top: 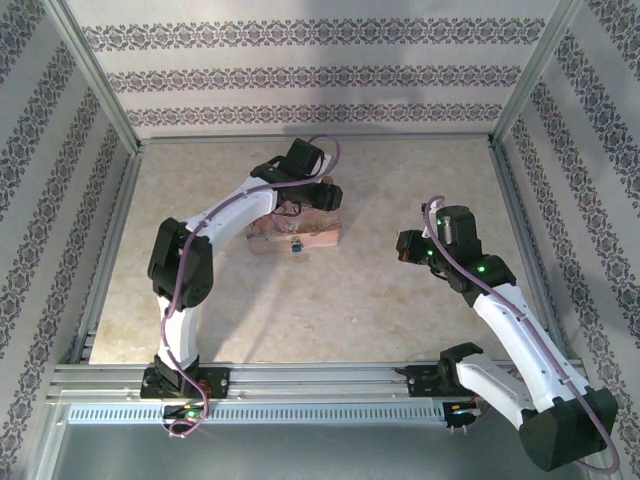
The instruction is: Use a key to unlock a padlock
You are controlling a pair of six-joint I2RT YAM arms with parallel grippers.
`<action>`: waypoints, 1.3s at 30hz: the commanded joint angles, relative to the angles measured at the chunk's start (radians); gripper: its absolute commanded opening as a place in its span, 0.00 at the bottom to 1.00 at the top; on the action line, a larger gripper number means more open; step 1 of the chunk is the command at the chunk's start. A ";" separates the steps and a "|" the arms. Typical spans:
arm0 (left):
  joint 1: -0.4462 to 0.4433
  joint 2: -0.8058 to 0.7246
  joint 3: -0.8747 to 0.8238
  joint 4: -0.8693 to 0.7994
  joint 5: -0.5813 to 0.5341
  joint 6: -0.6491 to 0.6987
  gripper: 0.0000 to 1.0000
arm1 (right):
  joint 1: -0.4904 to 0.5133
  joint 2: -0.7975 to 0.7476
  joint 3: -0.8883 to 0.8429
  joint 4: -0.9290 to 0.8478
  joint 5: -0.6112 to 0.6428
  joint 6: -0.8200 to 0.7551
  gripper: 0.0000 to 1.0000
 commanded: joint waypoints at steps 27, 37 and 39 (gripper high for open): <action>-0.058 0.042 -0.036 -0.124 0.061 0.113 0.64 | -0.031 -0.053 0.052 -0.211 -0.002 0.019 0.00; -0.070 -0.073 -0.144 -0.045 0.107 0.078 0.66 | -0.031 -0.023 0.053 -0.184 -0.038 0.015 0.00; -0.067 -0.082 -0.123 -0.051 0.103 0.070 0.67 | -0.030 -0.023 0.050 -0.181 -0.041 0.016 0.00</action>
